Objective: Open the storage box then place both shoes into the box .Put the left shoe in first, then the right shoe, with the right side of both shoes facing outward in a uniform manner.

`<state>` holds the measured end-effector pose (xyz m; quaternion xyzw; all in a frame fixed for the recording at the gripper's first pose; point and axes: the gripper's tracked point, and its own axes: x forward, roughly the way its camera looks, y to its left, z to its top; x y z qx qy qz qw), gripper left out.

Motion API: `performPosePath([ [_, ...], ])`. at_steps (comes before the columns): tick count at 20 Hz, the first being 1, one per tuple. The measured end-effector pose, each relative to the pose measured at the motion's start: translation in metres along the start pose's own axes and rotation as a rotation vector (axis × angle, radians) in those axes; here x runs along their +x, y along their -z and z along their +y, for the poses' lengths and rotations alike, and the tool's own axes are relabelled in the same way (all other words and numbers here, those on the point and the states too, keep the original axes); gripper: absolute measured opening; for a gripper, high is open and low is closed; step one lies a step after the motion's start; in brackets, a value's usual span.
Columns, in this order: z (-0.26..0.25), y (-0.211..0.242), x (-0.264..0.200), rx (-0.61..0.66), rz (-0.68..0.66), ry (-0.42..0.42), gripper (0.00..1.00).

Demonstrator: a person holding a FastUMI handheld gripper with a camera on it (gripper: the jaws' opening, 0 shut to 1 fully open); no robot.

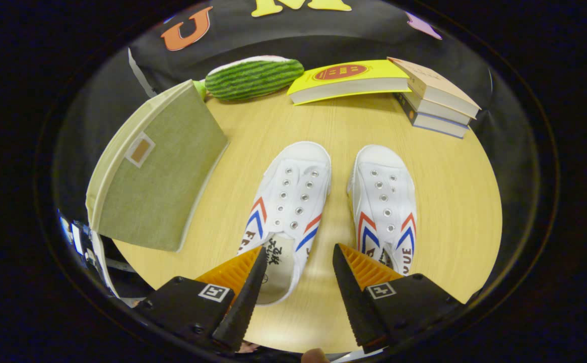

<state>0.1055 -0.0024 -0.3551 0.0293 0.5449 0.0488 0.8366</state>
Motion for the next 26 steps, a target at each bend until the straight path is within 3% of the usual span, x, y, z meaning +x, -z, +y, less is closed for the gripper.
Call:
performPosePath([
  [3, 0.004, 0.001, 0.016, 0.057, 0.022, -0.029, 0.64],
  [8, 0.008, -0.002, 0.021, 0.226, 0.027, -0.088, 0.21],
  [9, 0.010, -0.002, 0.021, 0.261, 0.023, -0.112, 0.08],
  [14, 0.026, -0.012, 0.000, 0.383, -0.002, -0.232, 0.05],
  [18, 0.044, -0.029, -0.044, 0.440, -0.055, -0.303, 0.05],
  [22, 0.073, -0.057, -0.115, 0.408, -0.141, -0.298, 0.05],
  [26, 0.137, -0.091, -0.174, 0.349, -0.203, -0.326, 0.05],
])
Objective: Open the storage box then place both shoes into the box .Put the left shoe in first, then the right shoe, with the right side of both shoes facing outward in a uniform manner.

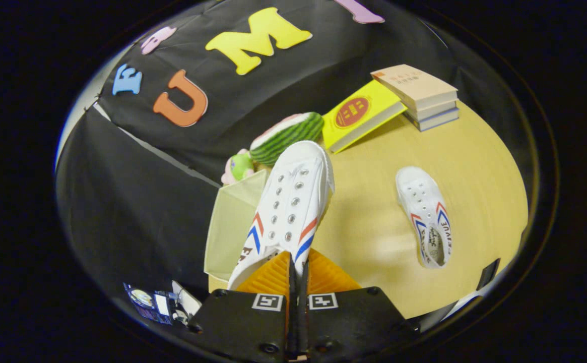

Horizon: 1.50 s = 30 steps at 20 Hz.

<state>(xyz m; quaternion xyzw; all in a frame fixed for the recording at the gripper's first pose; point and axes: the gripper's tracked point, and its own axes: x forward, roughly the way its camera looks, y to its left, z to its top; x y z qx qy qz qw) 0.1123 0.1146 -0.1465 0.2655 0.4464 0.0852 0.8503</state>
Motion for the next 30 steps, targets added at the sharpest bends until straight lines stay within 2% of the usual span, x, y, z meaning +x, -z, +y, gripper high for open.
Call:
performPosePath([
  [5, 0.089, 0.010, 0.036, -0.093, 0.027, -0.007, 0.05],
  [9, 0.127, 0.029, 0.092, -0.049, 0.086, -0.031, 0.05],
  [16, 0.131, 0.049, 0.166, 0.025, 0.138, 0.002, 0.05],
  [22, 0.133, 0.064, 0.194, 0.070, 0.195, -0.022, 0.06],
  [24, 0.139, 0.062, 0.195, 0.074, 0.189, -0.046, 0.17],
  [26, 0.157, 0.053, 0.187, 0.056, 0.160, -0.117, 0.31],
  [27, 0.160, 0.048, 0.186, 0.022, 0.135, -0.123, 0.49],
  [30, 0.161, 0.039, 0.166, -0.084, 0.077, -0.116, 0.81],
])
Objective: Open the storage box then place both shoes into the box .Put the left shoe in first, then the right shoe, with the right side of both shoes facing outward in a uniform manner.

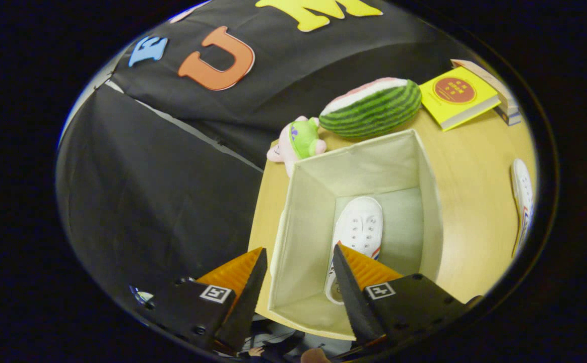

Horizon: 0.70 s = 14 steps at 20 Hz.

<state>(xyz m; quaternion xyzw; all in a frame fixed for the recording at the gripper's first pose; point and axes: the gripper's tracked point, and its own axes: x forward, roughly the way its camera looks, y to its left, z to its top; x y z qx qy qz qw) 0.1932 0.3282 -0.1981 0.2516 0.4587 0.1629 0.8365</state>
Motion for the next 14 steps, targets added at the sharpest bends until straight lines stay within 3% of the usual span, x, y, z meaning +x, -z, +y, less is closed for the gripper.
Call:
performPosePath([
  [1, 0.001, -0.001, -0.008, -0.032, -0.018, 0.006, 0.91],
  [5, -0.011, -0.005, -0.052, -0.157, -0.068, 0.041, 0.93],
  [8, -0.042, -0.010, -0.097, -0.250, -0.084, 0.120, 0.95],
  [11, -0.098, -0.023, -0.146, -0.347, -0.121, 0.230, 0.95],
  [14, -0.190, -0.023, -0.186, -0.432, -0.095, 0.362, 0.97],
])
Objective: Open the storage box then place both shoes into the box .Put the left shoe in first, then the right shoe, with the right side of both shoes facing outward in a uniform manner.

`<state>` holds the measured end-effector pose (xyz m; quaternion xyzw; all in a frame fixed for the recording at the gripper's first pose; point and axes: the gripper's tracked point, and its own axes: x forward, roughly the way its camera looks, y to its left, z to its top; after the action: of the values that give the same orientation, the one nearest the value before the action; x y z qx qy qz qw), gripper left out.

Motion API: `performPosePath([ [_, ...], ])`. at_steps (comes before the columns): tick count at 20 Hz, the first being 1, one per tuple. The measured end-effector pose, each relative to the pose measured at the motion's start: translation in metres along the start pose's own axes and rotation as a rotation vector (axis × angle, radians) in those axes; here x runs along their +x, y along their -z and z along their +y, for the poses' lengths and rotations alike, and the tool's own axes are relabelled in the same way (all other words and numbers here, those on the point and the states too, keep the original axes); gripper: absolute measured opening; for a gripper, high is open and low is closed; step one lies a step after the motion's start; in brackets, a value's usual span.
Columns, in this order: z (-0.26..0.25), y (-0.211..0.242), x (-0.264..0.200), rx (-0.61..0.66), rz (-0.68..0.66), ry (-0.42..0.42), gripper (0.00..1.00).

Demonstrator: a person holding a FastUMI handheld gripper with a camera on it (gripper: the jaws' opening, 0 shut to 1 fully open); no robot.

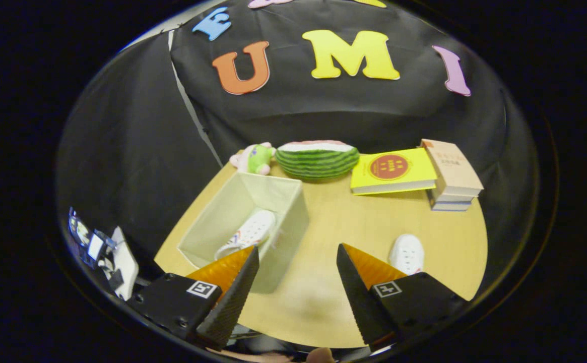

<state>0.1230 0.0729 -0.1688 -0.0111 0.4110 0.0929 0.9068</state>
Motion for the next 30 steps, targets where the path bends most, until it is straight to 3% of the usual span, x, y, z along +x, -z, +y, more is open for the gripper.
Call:
performPosePath([
  [3, -0.100, 0.052, 0.009, -0.019, 0.081, 0.166, 0.98],
  [5, -0.146, 0.085, 0.021, -0.010, 0.144, 0.218, 0.98],
  [9, -0.185, 0.132, 0.042, 0.038, 0.257, 0.209, 0.98],
  [13, -0.204, 0.145, 0.059, 0.049, 0.297, 0.225, 0.98],
  [18, -0.212, 0.160, 0.095, 0.133, 0.361, 0.185, 0.95],
  [20, -0.209, 0.164, 0.106, 0.193, 0.386, 0.136, 0.89],
  [21, -0.205, 0.160, 0.107, 0.235, 0.374, 0.099, 0.80],
  [23, -0.199, 0.160, 0.104, 0.285, 0.376, 0.080, 0.38],
  [25, -0.201, 0.161, 0.105, 0.305, 0.368, 0.083, 0.30],
  [26, -0.197, 0.159, 0.100, 0.364, 0.360, 0.067, 0.21],
  [27, -0.192, 0.158, 0.097, 0.413, 0.361, 0.041, 0.06],
  [30, -0.179, 0.153, 0.086, 0.508, 0.340, 0.003, 0.06],
])
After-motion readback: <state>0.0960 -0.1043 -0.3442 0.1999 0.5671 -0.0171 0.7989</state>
